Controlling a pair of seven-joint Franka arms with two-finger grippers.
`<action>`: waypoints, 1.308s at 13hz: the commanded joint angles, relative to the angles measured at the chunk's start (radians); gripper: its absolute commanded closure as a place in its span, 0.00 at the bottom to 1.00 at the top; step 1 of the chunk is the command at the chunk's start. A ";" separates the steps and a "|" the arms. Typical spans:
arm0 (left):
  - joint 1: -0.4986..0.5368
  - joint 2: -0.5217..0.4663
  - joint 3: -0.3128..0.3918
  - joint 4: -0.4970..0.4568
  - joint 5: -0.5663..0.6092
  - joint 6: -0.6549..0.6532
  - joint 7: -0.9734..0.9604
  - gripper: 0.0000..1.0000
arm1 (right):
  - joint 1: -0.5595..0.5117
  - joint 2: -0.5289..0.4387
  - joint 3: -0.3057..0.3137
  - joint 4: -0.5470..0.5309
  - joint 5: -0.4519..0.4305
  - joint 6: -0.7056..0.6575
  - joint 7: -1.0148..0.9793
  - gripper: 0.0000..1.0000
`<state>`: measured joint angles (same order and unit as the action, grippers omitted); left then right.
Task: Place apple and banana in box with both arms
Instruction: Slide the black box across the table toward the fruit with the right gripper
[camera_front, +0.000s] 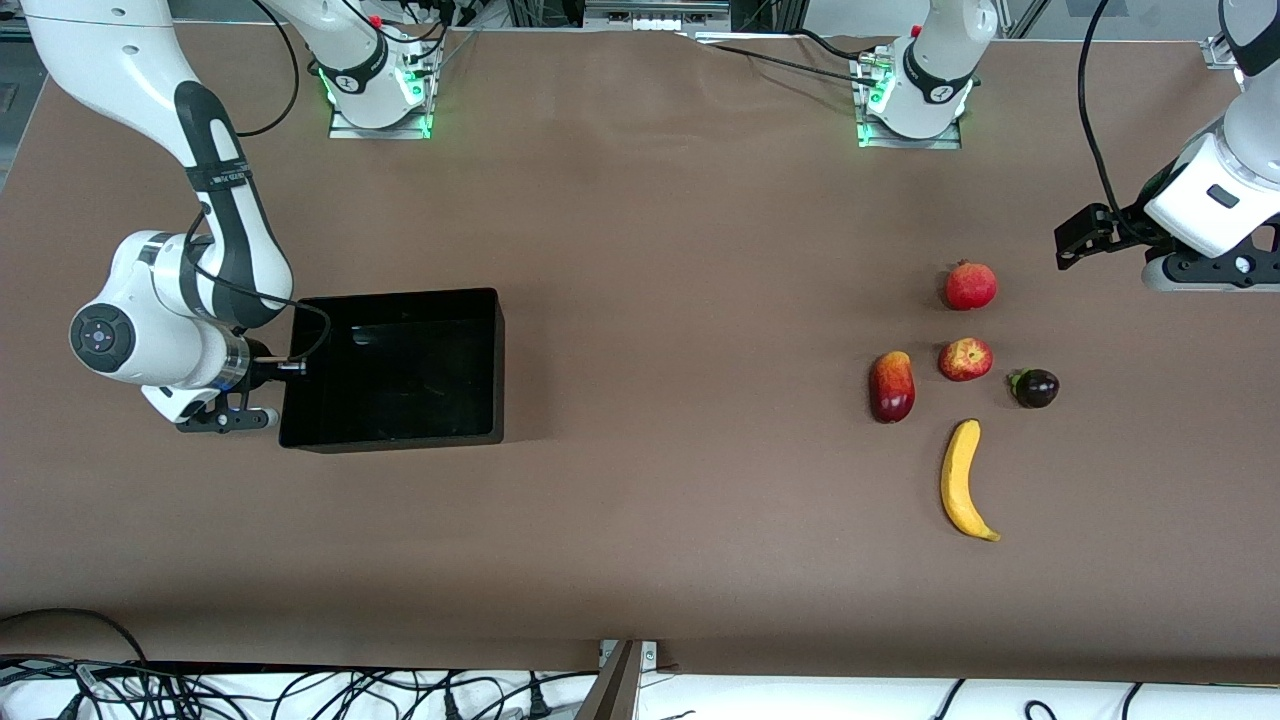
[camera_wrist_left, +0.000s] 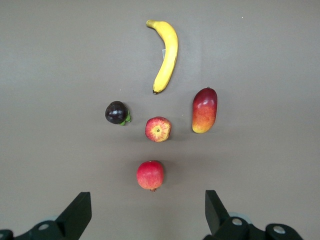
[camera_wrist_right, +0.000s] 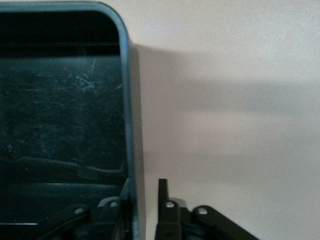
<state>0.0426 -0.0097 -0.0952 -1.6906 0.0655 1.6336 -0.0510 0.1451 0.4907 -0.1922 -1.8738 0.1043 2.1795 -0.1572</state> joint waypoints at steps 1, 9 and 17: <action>-0.006 -0.009 -0.006 0.012 0.020 -0.023 0.014 0.00 | 0.004 -0.027 0.011 -0.002 0.009 -0.029 0.007 1.00; -0.007 0.002 -0.008 0.017 0.025 0.005 0.014 0.00 | 0.318 0.011 0.013 0.312 0.012 -0.205 0.256 1.00; -0.004 0.008 -0.006 0.015 0.027 0.012 0.014 0.00 | 0.637 0.343 0.028 0.732 0.160 -0.193 0.777 1.00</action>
<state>0.0384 -0.0068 -0.1020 -1.6888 0.0703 1.6468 -0.0505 0.7546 0.7109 -0.1520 -1.3185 0.2341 2.0051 0.5567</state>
